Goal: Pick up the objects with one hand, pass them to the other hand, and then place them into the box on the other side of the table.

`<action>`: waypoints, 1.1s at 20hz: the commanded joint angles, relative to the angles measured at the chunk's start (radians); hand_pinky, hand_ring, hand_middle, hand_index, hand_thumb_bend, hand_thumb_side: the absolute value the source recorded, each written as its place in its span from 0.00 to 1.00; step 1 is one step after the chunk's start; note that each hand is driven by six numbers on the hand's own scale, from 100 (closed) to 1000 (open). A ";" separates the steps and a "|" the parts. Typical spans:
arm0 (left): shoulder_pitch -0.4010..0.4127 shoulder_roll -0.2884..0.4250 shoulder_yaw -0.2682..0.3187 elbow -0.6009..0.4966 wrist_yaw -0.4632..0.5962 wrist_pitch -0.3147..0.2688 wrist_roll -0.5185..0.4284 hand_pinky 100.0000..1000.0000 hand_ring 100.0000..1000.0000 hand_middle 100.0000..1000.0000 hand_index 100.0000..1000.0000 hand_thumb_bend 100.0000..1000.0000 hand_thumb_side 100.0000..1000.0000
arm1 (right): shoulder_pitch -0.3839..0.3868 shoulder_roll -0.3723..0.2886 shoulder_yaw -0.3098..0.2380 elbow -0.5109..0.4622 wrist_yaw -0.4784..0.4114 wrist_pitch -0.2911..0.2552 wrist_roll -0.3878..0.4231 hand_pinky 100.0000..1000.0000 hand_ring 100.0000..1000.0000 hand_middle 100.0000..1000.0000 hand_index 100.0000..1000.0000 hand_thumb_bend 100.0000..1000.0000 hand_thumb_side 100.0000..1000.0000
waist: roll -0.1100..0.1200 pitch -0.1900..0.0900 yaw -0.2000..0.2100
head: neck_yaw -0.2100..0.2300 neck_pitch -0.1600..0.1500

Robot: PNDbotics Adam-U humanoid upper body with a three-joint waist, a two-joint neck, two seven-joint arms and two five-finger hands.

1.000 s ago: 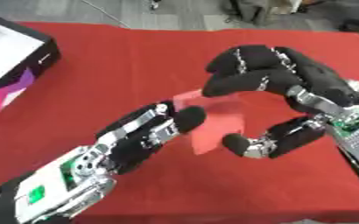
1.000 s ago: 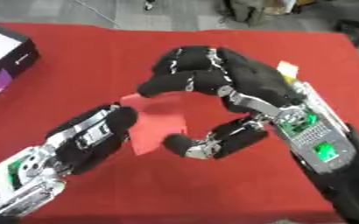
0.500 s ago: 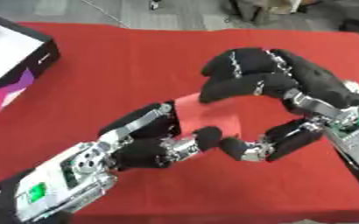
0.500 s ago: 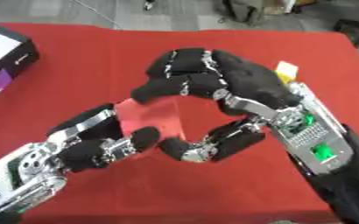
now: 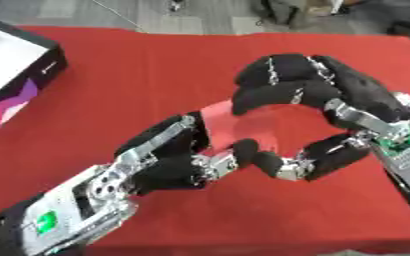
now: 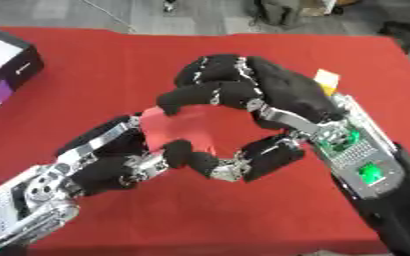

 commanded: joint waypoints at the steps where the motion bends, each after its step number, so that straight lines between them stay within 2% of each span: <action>1: 0.008 0.012 0.020 -0.026 0.002 -0.009 0.035 0.91 0.58 0.52 0.44 0.00 0.41 | 0.000 -0.016 -0.035 -0.002 0.009 -0.017 -0.043 0.74 0.70 0.58 0.90 0.19 0.23 | 0.002 -0.014 -0.004 | 0.005 -0.002; 2: 0.016 0.018 0.027 -0.026 0.000 -0.010 0.045 0.91 0.58 0.52 0.44 0.00 0.41 | 0.003 -0.017 -0.042 -0.002 0.013 -0.024 -0.057 0.75 0.73 0.64 0.92 0.21 0.24 | 0.003 -0.014 -0.005 | 0.006 -0.003; 3: 0.024 0.023 0.034 -0.026 -0.004 -0.012 0.055 0.91 0.58 0.52 0.44 0.00 0.41 | 0.006 -0.018 -0.048 -0.002 0.017 -0.030 -0.070 0.75 0.73 0.65 0.92 0.21 0.24 | 0.003 -0.014 -0.006 | 0.006 -0.004; 5: 0.040 0.036 0.051 -0.026 -0.013 -0.015 0.077 0.91 0.58 0.52 0.44 0.00 0.41 | 0.013 -0.020 -0.061 -0.002 0.027 -0.042 -0.095 0.81 0.80 0.81 0.97 0.30 0.28 | 0.003 -0.013 -0.007 | 0.008 -0.005; 8: 0.067 0.059 0.072 -0.026 -0.029 -0.016 0.107 0.91 0.58 0.52 0.44 0.00 0.40 | 0.021 -0.020 -0.083 -0.002 0.032 -0.053 -0.136 0.85 0.87 0.92 1.00 0.34 0.26 | 0.004 -0.012 -0.009 | 0.011 -0.007; 10: 0.087 0.076 0.083 -0.026 -0.043 -0.012 0.124 0.91 0.58 0.52 0.44 0.00 0.40 | 0.027 -0.018 -0.106 -0.002 0.036 -0.052 -0.166 0.85 0.86 0.92 0.99 0.32 0.25 | 0.005 -0.011 -0.011 | 0.015 -0.009; 12: 0.107 0.098 0.099 -0.026 -0.063 -0.006 0.143 0.91 0.58 0.52 0.44 0.00 0.38 | 0.034 -0.017 -0.126 -0.002 0.042 -0.048 -0.196 0.84 0.85 0.91 0.99 0.35 0.21 | 0.005 -0.010 -0.013 | 0.021 -0.012; 15: 0.126 0.138 0.146 -0.026 -0.104 0.014 0.180 0.90 0.59 0.53 0.45 0.00 0.34 | 0.047 -0.022 -0.145 -0.002 0.061 -0.038 -0.237 0.83 0.82 0.88 0.99 0.32 0.20 | 0.007 -0.012 -0.014 | 0.043 -0.019; 19: 0.133 0.230 0.247 -0.026 -0.168 0.072 0.244 0.86 0.60 0.55 0.47 0.00 0.20 | 0.072 -0.035 -0.140 -0.002 0.099 -0.026 -0.250 0.84 0.83 0.85 0.99 0.24 0.23 | 0.015 -0.019 -0.005 | 0.094 -0.046; 20: 0.134 0.256 0.273 -0.026 -0.184 0.088 0.260 0.86 0.60 0.55 0.47 0.00 0.19 | 0.078 -0.037 -0.137 -0.002 0.106 -0.026 -0.247 0.84 0.83 0.85 0.99 0.24 0.23 | 0.016 -0.021 -0.003 | 0.105 -0.053; 22: 0.131 0.308 0.326 -0.007 -0.217 0.121 0.293 0.81 0.59 0.56 0.50 0.01 0.07 | 0.090 -0.042 -0.135 -0.002 0.116 -0.026 -0.241 0.84 0.83 0.85 0.99 0.22 0.23 | 0.019 -0.025 0.001 | 0.127 -0.069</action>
